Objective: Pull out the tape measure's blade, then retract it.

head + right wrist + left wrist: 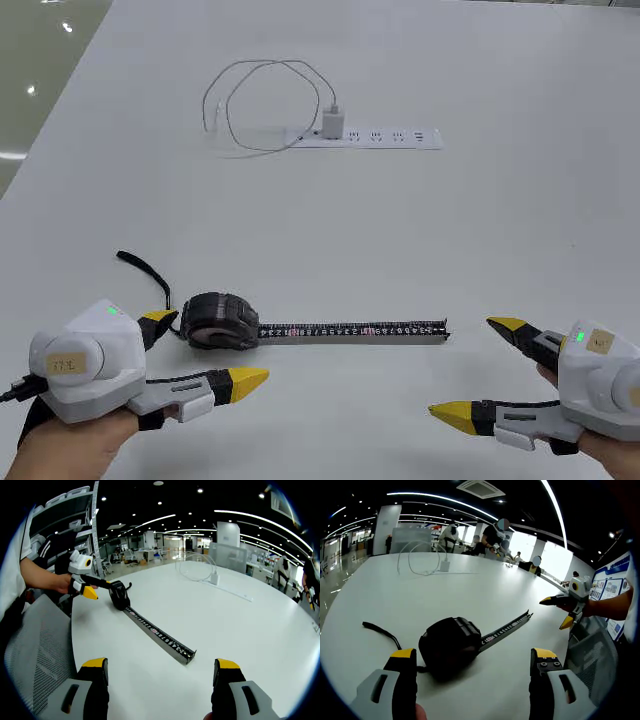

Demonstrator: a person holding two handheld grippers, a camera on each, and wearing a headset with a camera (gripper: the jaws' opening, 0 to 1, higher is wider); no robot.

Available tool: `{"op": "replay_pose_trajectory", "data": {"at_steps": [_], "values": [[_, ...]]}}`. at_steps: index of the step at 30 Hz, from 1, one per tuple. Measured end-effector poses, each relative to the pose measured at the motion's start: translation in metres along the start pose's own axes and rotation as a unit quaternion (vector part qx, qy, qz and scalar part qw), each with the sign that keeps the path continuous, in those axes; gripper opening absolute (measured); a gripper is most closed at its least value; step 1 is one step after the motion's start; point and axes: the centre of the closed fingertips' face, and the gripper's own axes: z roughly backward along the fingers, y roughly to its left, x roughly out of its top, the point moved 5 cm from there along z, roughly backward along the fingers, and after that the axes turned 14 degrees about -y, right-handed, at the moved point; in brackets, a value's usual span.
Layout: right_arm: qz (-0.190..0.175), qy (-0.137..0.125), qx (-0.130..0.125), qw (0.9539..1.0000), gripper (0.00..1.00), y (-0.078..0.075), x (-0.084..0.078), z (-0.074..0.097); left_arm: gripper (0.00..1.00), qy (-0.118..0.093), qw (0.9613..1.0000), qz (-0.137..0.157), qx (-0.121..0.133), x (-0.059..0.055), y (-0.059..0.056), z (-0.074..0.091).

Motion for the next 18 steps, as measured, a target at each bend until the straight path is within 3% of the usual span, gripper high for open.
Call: {"op": "replay_pose_trajectory", "data": {"at_steps": [12,16,18], "values": [[0.004,0.003,0.003,1.0,0.84,-0.0018,-0.0006,-0.0022,0.9,-0.007,0.9999,0.012,0.006,0.0003,0.0001,-0.003],[0.018,0.011,0.007,0.9998,0.8,-0.0045,-0.0012,-0.0038,0.89,-0.016,0.9991,0.034,0.022,0.0008,0.0019,-0.0048],[0.017,0.012,0.01,0.9997,0.79,-0.0054,-0.0005,-0.0055,0.89,-0.013,0.9992,0.029,0.025,-0.0004,0.0014,-0.0062]]}}
